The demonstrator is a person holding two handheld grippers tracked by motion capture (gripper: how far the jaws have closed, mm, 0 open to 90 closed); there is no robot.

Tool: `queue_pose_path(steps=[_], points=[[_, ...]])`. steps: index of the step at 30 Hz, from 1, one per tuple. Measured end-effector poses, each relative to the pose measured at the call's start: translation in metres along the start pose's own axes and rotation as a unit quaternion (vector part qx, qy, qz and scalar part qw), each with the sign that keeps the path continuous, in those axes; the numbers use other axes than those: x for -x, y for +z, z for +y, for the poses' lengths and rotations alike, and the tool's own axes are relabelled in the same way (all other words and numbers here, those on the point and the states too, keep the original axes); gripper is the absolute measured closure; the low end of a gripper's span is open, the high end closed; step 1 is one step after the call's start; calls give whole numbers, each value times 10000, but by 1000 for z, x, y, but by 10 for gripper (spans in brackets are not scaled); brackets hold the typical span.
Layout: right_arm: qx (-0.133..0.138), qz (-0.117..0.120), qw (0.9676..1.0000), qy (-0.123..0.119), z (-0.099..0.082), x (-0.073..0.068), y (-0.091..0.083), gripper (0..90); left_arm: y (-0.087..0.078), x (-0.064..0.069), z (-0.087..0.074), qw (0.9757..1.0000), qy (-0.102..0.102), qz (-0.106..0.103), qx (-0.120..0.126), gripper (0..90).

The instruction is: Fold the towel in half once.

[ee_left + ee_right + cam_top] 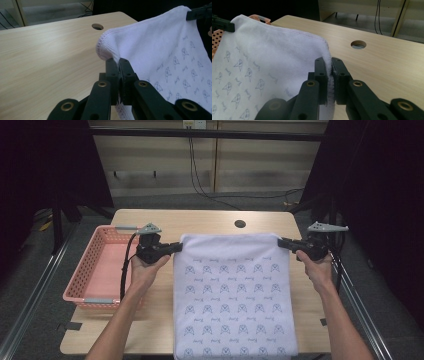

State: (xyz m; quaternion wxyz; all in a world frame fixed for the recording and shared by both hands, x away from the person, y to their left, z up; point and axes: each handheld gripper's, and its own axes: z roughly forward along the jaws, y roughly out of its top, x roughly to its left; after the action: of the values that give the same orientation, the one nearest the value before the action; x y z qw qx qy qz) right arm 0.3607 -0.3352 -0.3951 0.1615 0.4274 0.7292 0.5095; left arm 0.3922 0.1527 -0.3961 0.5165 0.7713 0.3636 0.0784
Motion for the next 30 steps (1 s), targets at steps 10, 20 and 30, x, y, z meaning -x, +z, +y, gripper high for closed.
queue_pose_path(steps=[10, 20, 30], points=[[110, -87, 9999, -44, 28, 8, 6, 846, 2, -9, 28, 9998, 85, 126, 100, 877], [337, -263, 9990, -97, 67, 13, 1, 847, -3, -8, 64, 9987, 160, 244, 425, 877], [578, -429, 9974, -84, 101, 15, -6, 849, -10, -3, 89, 9969, 256, 265, 699, 877]])
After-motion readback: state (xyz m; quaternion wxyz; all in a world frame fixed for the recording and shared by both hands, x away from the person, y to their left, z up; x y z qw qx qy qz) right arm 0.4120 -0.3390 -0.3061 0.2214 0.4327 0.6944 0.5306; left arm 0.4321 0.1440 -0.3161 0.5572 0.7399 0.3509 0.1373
